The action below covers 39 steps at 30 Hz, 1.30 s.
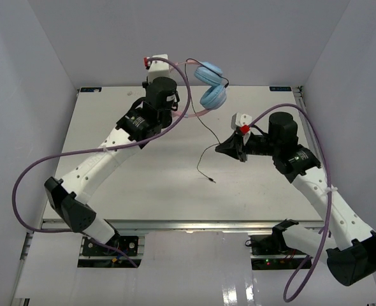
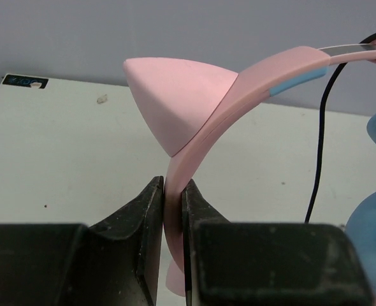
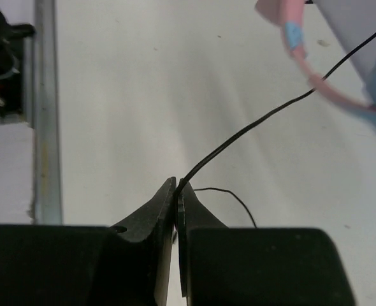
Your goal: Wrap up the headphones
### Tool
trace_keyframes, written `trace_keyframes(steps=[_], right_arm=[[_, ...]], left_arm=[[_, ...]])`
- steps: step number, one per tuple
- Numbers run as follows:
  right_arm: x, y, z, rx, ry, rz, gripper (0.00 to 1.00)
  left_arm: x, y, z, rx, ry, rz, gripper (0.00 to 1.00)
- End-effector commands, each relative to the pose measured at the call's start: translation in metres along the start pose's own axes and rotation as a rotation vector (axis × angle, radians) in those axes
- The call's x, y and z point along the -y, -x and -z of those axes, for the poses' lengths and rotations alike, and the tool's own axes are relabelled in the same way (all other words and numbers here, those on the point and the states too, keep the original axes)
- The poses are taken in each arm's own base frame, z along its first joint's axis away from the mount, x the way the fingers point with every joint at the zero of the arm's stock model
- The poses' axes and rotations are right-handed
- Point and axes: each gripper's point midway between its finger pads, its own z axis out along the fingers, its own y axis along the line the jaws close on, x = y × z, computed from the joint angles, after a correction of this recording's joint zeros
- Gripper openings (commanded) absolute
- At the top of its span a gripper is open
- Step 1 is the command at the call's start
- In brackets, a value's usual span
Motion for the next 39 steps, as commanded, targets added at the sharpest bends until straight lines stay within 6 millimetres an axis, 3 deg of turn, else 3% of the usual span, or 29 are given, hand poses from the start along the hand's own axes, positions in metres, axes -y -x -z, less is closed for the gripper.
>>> trace_keyframes(steps=[1,3,7,11,13,19,25,31,39], right_arm=[[0.041,-0.041,0.03,-0.382,-0.184,0.272,0.08],[0.063,-0.044,0.042,-0.477,-0.28,0.376,0.08],[0.105,-0.038,0.063,-0.581,-0.479,0.557,0.08],[0.129,-0.024,0.071,-0.567,-0.632,0.631,0.08],[0.131,-0.033,0.067,-0.561,-0.65,0.64,0.08],[0.123,-0.054,0.048,-0.468,-0.602,0.568,0.1],[0.128,-0.064,0.04,-0.363,-0.539,0.433,0.13],[0.133,-0.073,0.047,-0.223,-0.442,0.256,0.18],[0.121,-0.074,0.03,-0.101,-0.28,0.121,0.2]], left_arm=[[0.028,-0.045,-0.021,-0.11,-0.065,-0.088,0.0],[0.043,-0.078,-0.027,-0.202,-0.115,-0.133,0.0],[0.076,-0.135,-0.018,-0.357,-0.292,-0.196,0.0],[0.099,-0.164,0.005,-0.433,-0.44,-0.254,0.0],[0.106,-0.176,0.019,-0.472,-0.521,-0.271,0.0],[0.119,-0.181,0.065,-0.533,-0.76,-0.256,0.0],[0.116,-0.174,0.1,-0.529,-0.892,-0.223,0.0],[0.115,-0.146,0.128,-0.469,-0.993,-0.154,0.0],[0.121,-0.124,0.152,-0.437,-1.111,-0.119,0.0]])
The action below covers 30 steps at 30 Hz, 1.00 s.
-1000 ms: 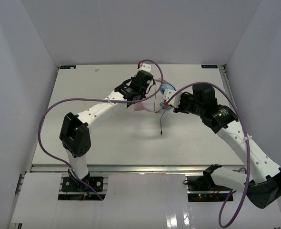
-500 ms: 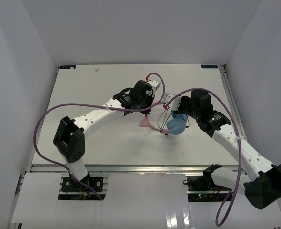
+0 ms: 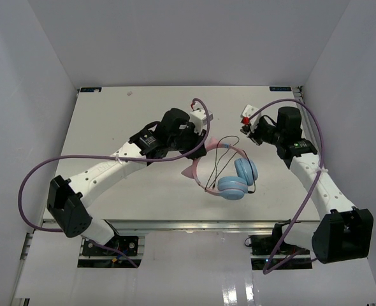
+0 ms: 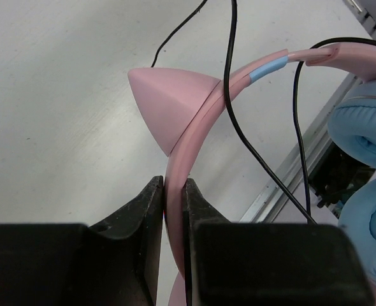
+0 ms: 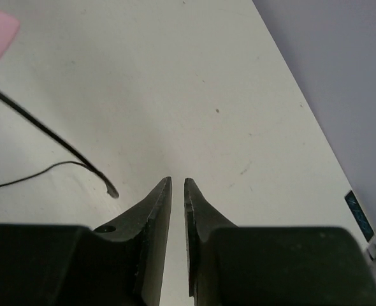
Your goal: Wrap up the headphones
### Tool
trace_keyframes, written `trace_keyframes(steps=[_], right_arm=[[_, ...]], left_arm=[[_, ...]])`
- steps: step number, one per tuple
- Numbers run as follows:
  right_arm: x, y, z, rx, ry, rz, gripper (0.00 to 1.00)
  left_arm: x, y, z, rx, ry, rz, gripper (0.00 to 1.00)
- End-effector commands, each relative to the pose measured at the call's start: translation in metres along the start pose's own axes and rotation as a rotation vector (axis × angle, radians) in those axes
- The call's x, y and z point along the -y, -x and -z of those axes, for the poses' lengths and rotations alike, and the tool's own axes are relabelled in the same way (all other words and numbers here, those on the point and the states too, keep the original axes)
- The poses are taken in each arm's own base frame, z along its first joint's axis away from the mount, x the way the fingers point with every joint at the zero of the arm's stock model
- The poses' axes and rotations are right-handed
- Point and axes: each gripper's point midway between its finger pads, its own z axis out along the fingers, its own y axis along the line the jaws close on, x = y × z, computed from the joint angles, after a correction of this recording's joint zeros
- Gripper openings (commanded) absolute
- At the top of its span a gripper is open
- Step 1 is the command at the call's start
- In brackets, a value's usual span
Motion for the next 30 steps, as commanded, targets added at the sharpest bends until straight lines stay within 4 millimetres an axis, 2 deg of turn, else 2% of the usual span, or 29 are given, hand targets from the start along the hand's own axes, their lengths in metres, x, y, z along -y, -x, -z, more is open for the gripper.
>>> trace_keyframes(steps=[1,4,6,8,9,11,14,18,20,25,30], right_arm=[[-0.005,0.042,-0.002,0.184,0.111,-0.052,0.2],[-0.017,0.045,-0.001,0.228,0.172,-0.086,0.22],[-0.021,0.044,0.0,0.239,0.188,-0.104,0.28],[-0.022,0.043,0.0,0.242,0.204,-0.132,0.41],[-0.022,0.042,0.001,0.24,0.207,-0.149,0.43],[-0.023,0.041,0.005,0.257,0.232,-0.187,0.57],[-0.022,0.036,0.007,0.245,0.226,-0.224,0.72],[-0.022,0.021,0.008,0.226,0.22,-0.262,0.83],[-0.032,0.014,0.007,0.232,0.261,-0.295,0.91],[-0.065,-0.001,0.002,0.279,0.384,-0.374,0.98],[-0.076,0.006,-0.008,0.399,0.433,-0.435,0.9]], left_arm=[[0.034,0.032,0.029,0.109,-0.139,-0.021,0.0],[0.03,0.034,0.035,0.109,-0.106,-0.028,0.0],[0.026,0.036,0.039,0.103,-0.077,-0.037,0.0],[0.023,0.038,0.043,0.106,-0.055,-0.044,0.0],[0.022,0.038,0.045,0.106,-0.047,-0.047,0.0],[0.02,0.043,0.055,0.122,-0.026,-0.055,0.0],[0.016,0.05,0.065,0.133,0.01,-0.067,0.0],[0.016,0.065,0.079,0.162,0.041,-0.082,0.0],[0.015,0.069,0.082,0.169,0.048,-0.087,0.0],[0.02,0.084,0.092,0.199,0.044,-0.096,0.0],[0.028,0.096,0.099,0.224,0.013,-0.088,0.0]])
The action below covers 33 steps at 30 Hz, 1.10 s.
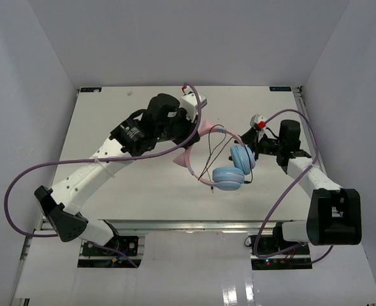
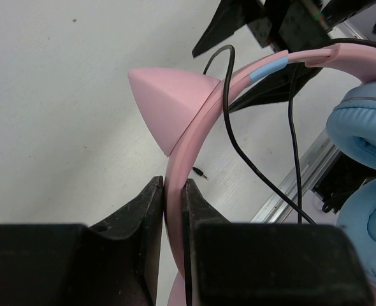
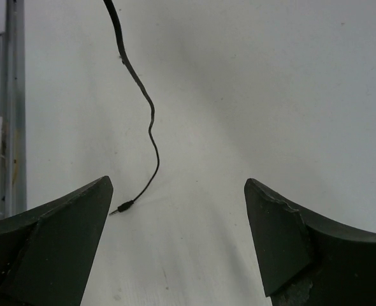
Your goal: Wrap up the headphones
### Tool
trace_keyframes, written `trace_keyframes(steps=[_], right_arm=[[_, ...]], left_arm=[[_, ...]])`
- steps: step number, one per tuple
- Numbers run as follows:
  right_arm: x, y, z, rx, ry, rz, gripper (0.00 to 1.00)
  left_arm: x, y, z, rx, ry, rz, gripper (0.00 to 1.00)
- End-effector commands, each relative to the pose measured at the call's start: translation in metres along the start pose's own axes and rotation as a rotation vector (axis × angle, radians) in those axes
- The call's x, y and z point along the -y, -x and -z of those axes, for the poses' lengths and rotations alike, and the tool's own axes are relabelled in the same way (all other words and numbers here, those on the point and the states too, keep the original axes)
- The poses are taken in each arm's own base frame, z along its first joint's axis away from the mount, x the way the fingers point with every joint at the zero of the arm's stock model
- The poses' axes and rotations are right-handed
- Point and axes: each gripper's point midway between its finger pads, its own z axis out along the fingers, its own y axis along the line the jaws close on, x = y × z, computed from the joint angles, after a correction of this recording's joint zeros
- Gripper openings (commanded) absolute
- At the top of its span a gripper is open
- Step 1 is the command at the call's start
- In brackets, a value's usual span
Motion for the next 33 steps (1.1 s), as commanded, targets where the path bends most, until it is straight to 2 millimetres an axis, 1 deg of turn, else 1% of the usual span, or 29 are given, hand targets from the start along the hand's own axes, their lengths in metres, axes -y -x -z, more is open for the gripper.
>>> trace_keyframes(steps=[1,3,5,7,8,10,12,13,14,15,16,17,19,21,22,25,29,30,33], right_arm=[[-0.011,0.024,-0.014,0.138,0.102,0.006,0.9],[-0.016,0.027,-0.024,0.15,0.136,-0.033,0.9],[-0.03,0.028,-0.04,0.151,0.192,-0.054,0.9],[-0.034,0.029,-0.05,0.156,0.199,-0.064,0.9],[-0.033,0.027,-0.055,0.155,0.196,-0.074,0.9],[-0.03,0.032,-0.067,0.183,0.19,-0.106,0.91],[-0.029,0.037,-0.073,0.211,0.214,-0.142,0.94],[-0.031,0.04,-0.074,0.217,0.225,-0.193,0.98],[-0.028,0.04,-0.076,0.23,0.223,-0.19,0.94],[-0.026,0.038,-0.077,0.234,0.222,-0.195,0.88],[-0.025,0.036,-0.078,0.232,0.224,-0.207,0.79],[-0.025,0.034,-0.079,0.229,0.228,-0.217,0.69],[-0.027,0.032,-0.08,0.226,0.242,-0.24,0.41],[-0.029,0.039,-0.078,0.255,0.242,-0.228,0.15],[-0.03,0.04,-0.077,0.263,0.237,-0.228,0.08],[-0.033,0.045,-0.074,0.275,0.236,-0.21,0.08],[-0.036,0.041,-0.066,0.259,0.223,-0.204,0.08],[-0.036,0.039,-0.064,0.248,0.216,-0.199,0.08],[-0.037,0.038,-0.043,0.247,0.146,-0.139,0.08]], left_arm=[[0.017,0.047,0.034,0.146,-0.057,0.013,0.0],[0.02,0.051,0.037,0.156,-0.066,0.019,0.0],[0.021,0.054,0.038,0.164,-0.074,0.027,0.0],[0.023,0.056,0.039,0.167,-0.081,0.034,0.0],[0.023,0.057,0.039,0.17,-0.083,0.034,0.0],[0.025,0.06,0.041,0.176,-0.09,0.04,0.0],[0.026,0.061,0.042,0.179,-0.092,0.044,0.0],[0.026,0.063,0.044,0.187,-0.09,0.048,0.0],[0.027,0.063,0.045,0.188,-0.092,0.05,0.0],[0.027,0.064,0.045,0.188,-0.092,0.051,0.0],[0.026,0.064,0.045,0.188,-0.091,0.052,0.0],[0.027,0.064,0.045,0.189,-0.092,0.053,0.0],[0.028,0.065,0.046,0.19,-0.096,0.054,0.0],[0.028,0.065,0.044,0.188,-0.098,0.058,0.0],[0.028,0.065,0.044,0.188,-0.1,0.06,0.0],[0.029,0.067,0.044,0.195,-0.105,0.063,0.0],[0.026,0.069,0.046,0.204,-0.085,0.063,0.0],[0.021,0.069,0.046,0.207,-0.058,0.068,0.0],[0.013,0.065,0.047,0.198,-0.012,0.057,0.0]])
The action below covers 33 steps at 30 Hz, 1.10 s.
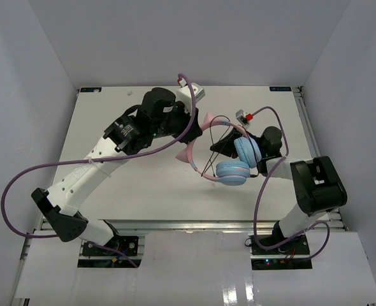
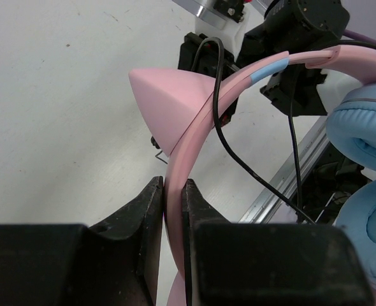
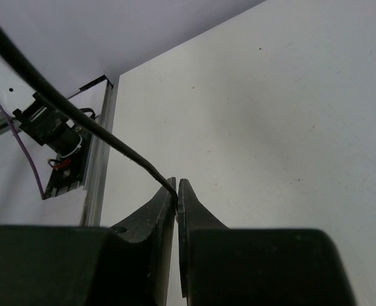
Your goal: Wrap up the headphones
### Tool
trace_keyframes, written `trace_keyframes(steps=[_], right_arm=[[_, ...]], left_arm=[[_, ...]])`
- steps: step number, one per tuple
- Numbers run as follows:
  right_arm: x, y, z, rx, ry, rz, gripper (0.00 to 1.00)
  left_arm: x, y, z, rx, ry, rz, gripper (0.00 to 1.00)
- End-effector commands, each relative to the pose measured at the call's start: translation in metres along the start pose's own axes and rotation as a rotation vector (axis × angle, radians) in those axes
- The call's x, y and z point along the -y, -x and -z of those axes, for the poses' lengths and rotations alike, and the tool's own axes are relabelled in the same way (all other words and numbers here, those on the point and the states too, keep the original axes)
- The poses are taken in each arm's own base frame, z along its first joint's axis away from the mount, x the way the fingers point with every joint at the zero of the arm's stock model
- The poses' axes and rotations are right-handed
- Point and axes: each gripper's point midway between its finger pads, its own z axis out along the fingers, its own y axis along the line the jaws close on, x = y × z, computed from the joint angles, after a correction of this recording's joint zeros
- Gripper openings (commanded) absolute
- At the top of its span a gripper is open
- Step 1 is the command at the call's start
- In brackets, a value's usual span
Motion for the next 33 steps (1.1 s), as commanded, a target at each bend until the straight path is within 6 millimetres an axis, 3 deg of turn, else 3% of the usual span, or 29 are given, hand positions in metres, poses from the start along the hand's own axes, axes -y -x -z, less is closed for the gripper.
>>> trace_keyframes(steps=[1,9,13,19,25,30,33], right_arm=[[-0.011,0.021,0.032,0.047,-0.071,0.157,0.08],[0.005,0.087,0.099,0.225,-0.219,0.191,0.08],[0.018,0.093,0.107,0.238,-0.258,0.166,0.08],[0.045,0.069,0.103,0.145,-0.305,0.158,0.08],[0.051,0.027,0.079,-0.012,-0.262,0.077,0.08],[0.004,-0.004,0.044,-0.07,-0.095,0.086,0.08],[-0.025,0.002,0.036,-0.031,-0.026,0.108,0.08]], left_arm=[[0.003,0.033,0.027,0.117,0.02,0.001,0.0],[0.004,0.003,0.022,0.034,-0.005,0.001,0.0],[0.004,0.007,0.03,0.048,0.0,-0.001,0.0],[0.018,0.023,0.038,0.086,-0.057,0.018,0.0],[0.045,0.062,0.045,0.181,-0.179,0.063,0.0],[0.029,0.102,0.045,0.337,-0.074,0.2,0.0],[-0.005,0.108,0.039,0.438,0.096,0.34,0.0]])
